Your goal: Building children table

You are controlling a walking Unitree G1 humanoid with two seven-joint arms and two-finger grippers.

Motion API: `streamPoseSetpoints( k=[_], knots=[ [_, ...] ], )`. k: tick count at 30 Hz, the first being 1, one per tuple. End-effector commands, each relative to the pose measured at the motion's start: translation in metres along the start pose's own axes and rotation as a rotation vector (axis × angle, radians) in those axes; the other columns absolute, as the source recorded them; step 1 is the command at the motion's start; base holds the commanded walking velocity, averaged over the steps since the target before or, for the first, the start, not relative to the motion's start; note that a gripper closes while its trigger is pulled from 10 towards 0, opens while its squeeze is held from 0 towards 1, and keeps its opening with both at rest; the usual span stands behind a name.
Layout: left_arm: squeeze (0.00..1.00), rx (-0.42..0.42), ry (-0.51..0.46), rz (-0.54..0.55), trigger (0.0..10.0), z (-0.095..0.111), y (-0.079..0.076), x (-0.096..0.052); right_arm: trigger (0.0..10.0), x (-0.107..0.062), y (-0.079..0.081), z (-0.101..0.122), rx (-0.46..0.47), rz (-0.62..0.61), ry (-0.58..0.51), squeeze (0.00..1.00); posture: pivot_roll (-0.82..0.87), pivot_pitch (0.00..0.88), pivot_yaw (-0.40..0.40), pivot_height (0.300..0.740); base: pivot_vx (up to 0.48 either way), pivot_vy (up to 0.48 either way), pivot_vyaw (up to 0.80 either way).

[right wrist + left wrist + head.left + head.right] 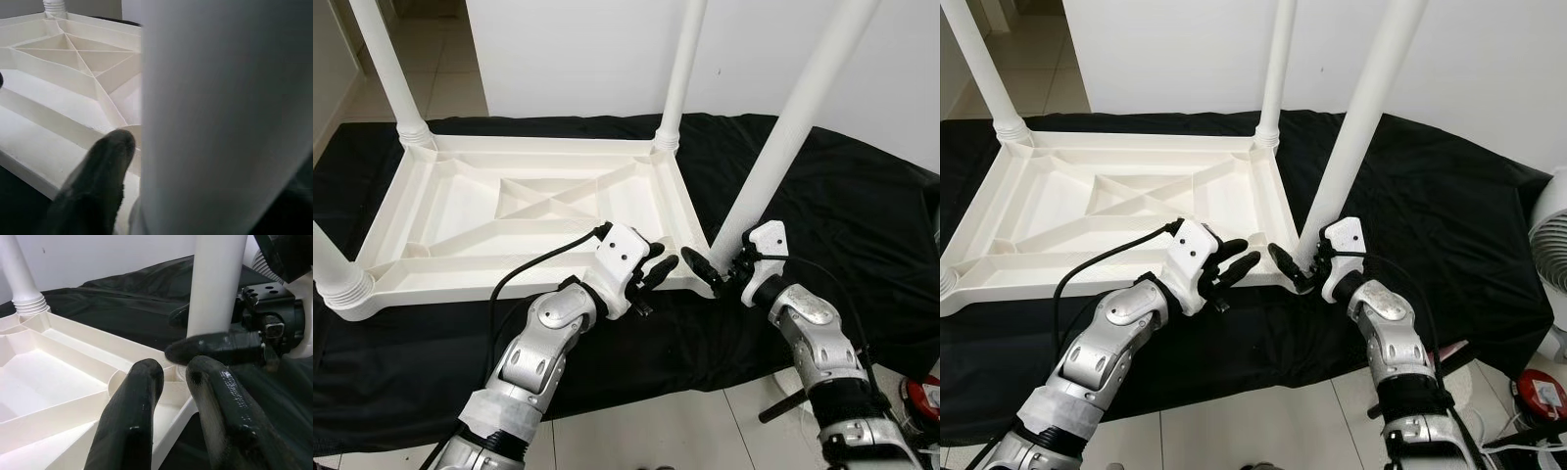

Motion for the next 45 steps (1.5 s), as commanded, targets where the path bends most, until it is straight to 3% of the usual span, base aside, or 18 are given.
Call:
streamPoseSetpoints(
  k=[1,6,11,15,16,28,35,37,45],
  knots=[
    [0.00,0.004,-0.001,-0.025,10.0,0.001,-0.004,0.003,0.0,0.001,0.002,-0.003,-0.022,0.030,0.027,0.00,0.06,0.008,-0.057,0.740,0.000,0.000,0.00],
    [0.00,0.003,-0.006,-0.024,10.0,0.001,-0.007,0.004,0.0,0.001,-0.001,-0.009,-0.018,0.052,0.062,0.00,0.06,0.000,-0.069,0.740,0.000,0.000,0.00],
    [0.00,0.000,-0.009,-0.016,10.0,0.001,-0.007,0.006,0.0,0.000,0.003,-0.015,0.078,0.074,0.039,0.00,0.06,0.000,-0.071,0.740,0.000,0.000,0.00],
    [0.00,0.000,-0.008,-0.017,10.0,0.000,-0.007,0.006,0.0,0.000,0.004,-0.016,0.094,0.073,0.031,0.00,0.06,0.000,-0.071,0.740,0.000,0.000,0.00],
    [0.00,0.000,-0.009,-0.018,10.0,0.001,-0.006,0.006,10.0,0.001,0.008,-0.016,0.119,0.059,0.011,0.00,0.06,0.000,-0.071,0.740,0.000,0.000,0.00],
    [0.00,-0.003,-0.009,-0.024,10.0,0.000,-0.008,0.005,10.0,0.017,0.010,-0.017,0.146,-0.240,-0.031,0.00,0.06,0.000,-0.078,0.740,0.000,0.000,0.00],
    [0.00,-0.006,-0.007,-0.025,10.0,-0.001,-0.009,0.005,10.0,0.022,0.025,-0.016,0.174,-0.292,-0.049,0.00,0.06,0.000,-0.087,0.740,0.000,0.000,0.00],
    [0.00,-0.006,0.000,-0.015,10.0,-0.004,-0.008,0.003,10.0,0.027,0.044,-0.009,0.259,-0.386,-0.110,0.00,0.08,0.000,-0.095,0.740,0.000,0.000,0.00],
    [0.00,-0.008,0.005,0.002,10.0,-0.004,-0.005,0.001,10.0,0.022,0.041,-0.004,0.238,-0.545,-0.145,0.00,0.09,0.000,-0.102,0.740,0.000,0.000,0.00]
  ],
)
Point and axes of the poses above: a point about 5 cm out from each wrist's last joint towards the gripper, its own x axis pointing out of the wrist towards the gripper, its own z axis along the axis of the wrist's last joint, y = z × x, the point moved 6 cm from there along x, pointing out of the wrist towards the gripper, and after that the axes turned 12 degrees about x, right-handed, at the moved point
